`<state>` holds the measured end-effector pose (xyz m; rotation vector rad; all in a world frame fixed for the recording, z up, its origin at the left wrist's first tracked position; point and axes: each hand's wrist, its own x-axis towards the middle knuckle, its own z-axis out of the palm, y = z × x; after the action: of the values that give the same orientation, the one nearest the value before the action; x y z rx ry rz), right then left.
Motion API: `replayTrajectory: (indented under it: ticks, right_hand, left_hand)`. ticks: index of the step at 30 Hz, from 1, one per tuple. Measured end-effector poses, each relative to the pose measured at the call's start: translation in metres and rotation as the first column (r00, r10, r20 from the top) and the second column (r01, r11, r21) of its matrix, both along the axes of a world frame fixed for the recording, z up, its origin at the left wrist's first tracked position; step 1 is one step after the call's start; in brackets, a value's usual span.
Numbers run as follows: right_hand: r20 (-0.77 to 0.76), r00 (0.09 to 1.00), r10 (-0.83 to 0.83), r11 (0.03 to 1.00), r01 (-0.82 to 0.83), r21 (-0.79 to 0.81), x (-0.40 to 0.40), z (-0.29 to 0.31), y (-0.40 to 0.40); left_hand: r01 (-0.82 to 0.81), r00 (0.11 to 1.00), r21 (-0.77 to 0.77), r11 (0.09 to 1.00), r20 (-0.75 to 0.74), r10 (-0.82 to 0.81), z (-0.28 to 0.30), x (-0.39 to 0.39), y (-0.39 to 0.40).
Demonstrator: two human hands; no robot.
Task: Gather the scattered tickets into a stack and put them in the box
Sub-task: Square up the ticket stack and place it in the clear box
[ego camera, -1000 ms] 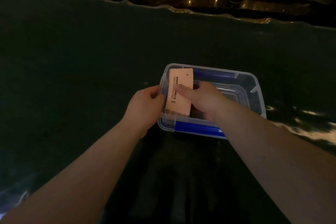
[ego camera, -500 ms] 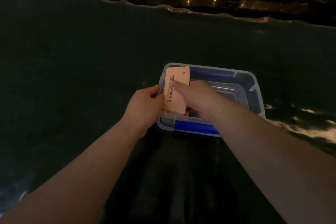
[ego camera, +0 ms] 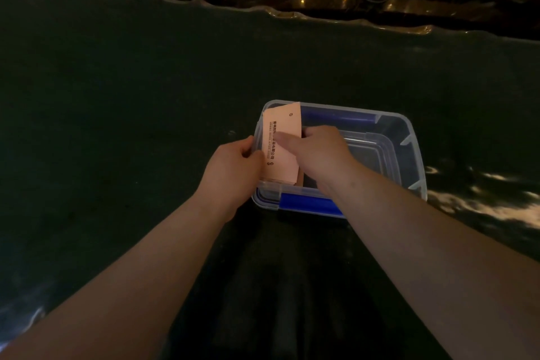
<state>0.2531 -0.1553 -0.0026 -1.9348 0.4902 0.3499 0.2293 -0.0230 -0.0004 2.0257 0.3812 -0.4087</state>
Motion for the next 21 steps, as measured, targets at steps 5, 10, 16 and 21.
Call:
replayTrajectory:
  ticks: [5, 10, 16, 21]
  right_hand:
    - [0.025, 1.0, 0.011, 0.998, -0.01, -0.06, 0.001, -0.003, 0.004]
    - [0.104, 0.995, 0.008, 0.994, 0.004, -0.109, -0.001, -0.004, 0.008]
    - [0.118, 0.993, -0.021, 0.999, 0.024, -0.027, -0.007, 0.002, 0.006]
    - [-0.013, 0.999, -0.049, 0.993, 0.05, 0.109, -0.005, 0.009, -0.001]
  left_hand:
    - [0.006, 1.0, 0.023, 1.0, -0.002, -0.006, 0.0, 0.003, -0.001]
    - [-0.004, 1.0, 0.021, 1.0, -0.006, 0.004, -0.002, 0.002, 0.0]
    - [-0.01, 1.0, 0.033, 0.999, -0.004, 0.011, -0.002, 0.002, -0.001]
    - [-0.026, 1.0, 0.02, 0.999, -0.001, 0.026, -0.003, 0.002, -0.002]
